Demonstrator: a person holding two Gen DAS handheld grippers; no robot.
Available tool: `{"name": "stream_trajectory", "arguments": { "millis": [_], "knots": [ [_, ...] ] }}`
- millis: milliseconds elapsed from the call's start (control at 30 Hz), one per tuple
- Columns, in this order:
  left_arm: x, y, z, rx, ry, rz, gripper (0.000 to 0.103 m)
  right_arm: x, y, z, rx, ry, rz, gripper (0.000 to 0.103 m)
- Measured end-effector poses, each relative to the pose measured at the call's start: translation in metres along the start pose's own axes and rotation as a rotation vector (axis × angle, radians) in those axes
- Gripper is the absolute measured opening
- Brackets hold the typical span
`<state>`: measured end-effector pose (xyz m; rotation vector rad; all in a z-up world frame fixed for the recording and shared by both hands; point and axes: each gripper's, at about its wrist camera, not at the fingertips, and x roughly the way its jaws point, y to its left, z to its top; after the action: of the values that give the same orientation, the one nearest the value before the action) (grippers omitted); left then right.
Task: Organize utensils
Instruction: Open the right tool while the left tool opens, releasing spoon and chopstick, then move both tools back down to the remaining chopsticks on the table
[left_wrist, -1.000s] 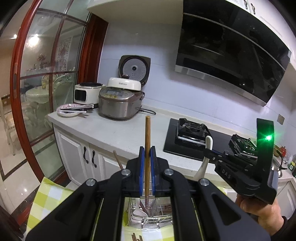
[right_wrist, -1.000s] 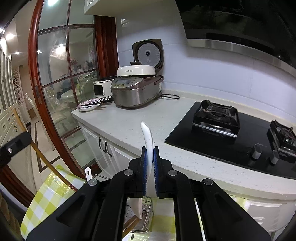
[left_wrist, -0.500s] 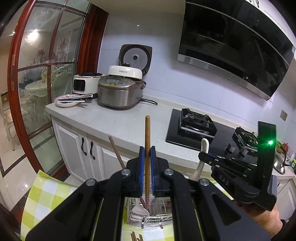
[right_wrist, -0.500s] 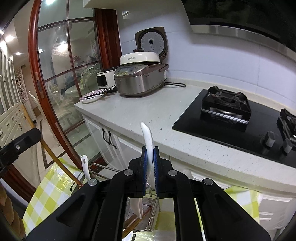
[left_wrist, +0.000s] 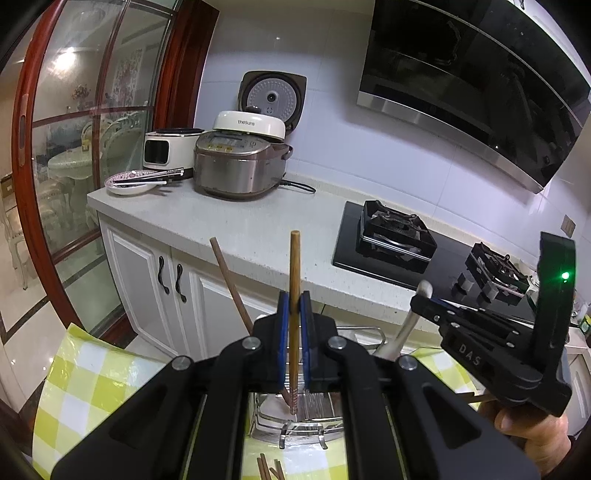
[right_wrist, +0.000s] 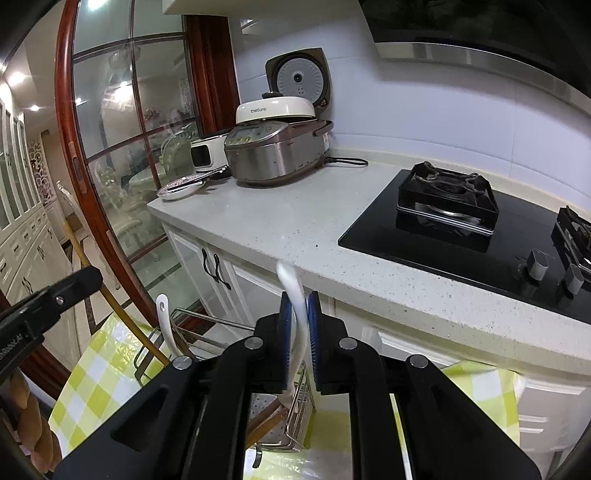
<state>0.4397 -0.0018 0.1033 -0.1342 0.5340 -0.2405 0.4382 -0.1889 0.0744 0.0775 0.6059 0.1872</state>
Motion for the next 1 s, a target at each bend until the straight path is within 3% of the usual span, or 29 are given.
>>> {"name": "stream_trajectory", "arguments": {
  "millis": [33, 100, 433, 500, 567, 867, 1000],
  "knots": [
    [0.001, 0.000, 0.000, 0.001, 0.001, 0.000, 0.006, -0.002, -0.001, 0.000, 0.004, -0.001, 0.002, 0.033],
    [0.002, 0.000, -0.001, 0.001, 0.005, -0.002, 0.006, -0.006, -0.002, 0.000, 0.008, -0.011, 0.001, 0.050],
    [0.007, 0.006, -0.008, -0.024, 0.033, -0.009, 0.009, -0.043, -0.020, -0.014, 0.039, -0.068, -0.062, 0.053],
    [0.004, 0.008, -0.009, -0.027, 0.030, -0.002, 0.028, -0.052, -0.029, -0.022, 0.064, -0.073, -0.076, 0.055],
    [0.000, 0.010, -0.009, -0.036, 0.019, 0.002, 0.036, -0.061, -0.039, -0.032, 0.093, -0.079, -0.088, 0.057],
    [-0.037, 0.020, -0.027, -0.059, -0.007, 0.005, 0.036, -0.095, -0.073, -0.098, 0.152, -0.020, -0.162, 0.067],
    [-0.060, 0.024, -0.052, -0.061, -0.003, 0.024, 0.036, -0.096, -0.063, -0.134, 0.146, 0.050, -0.136, 0.072]
  ]
}}
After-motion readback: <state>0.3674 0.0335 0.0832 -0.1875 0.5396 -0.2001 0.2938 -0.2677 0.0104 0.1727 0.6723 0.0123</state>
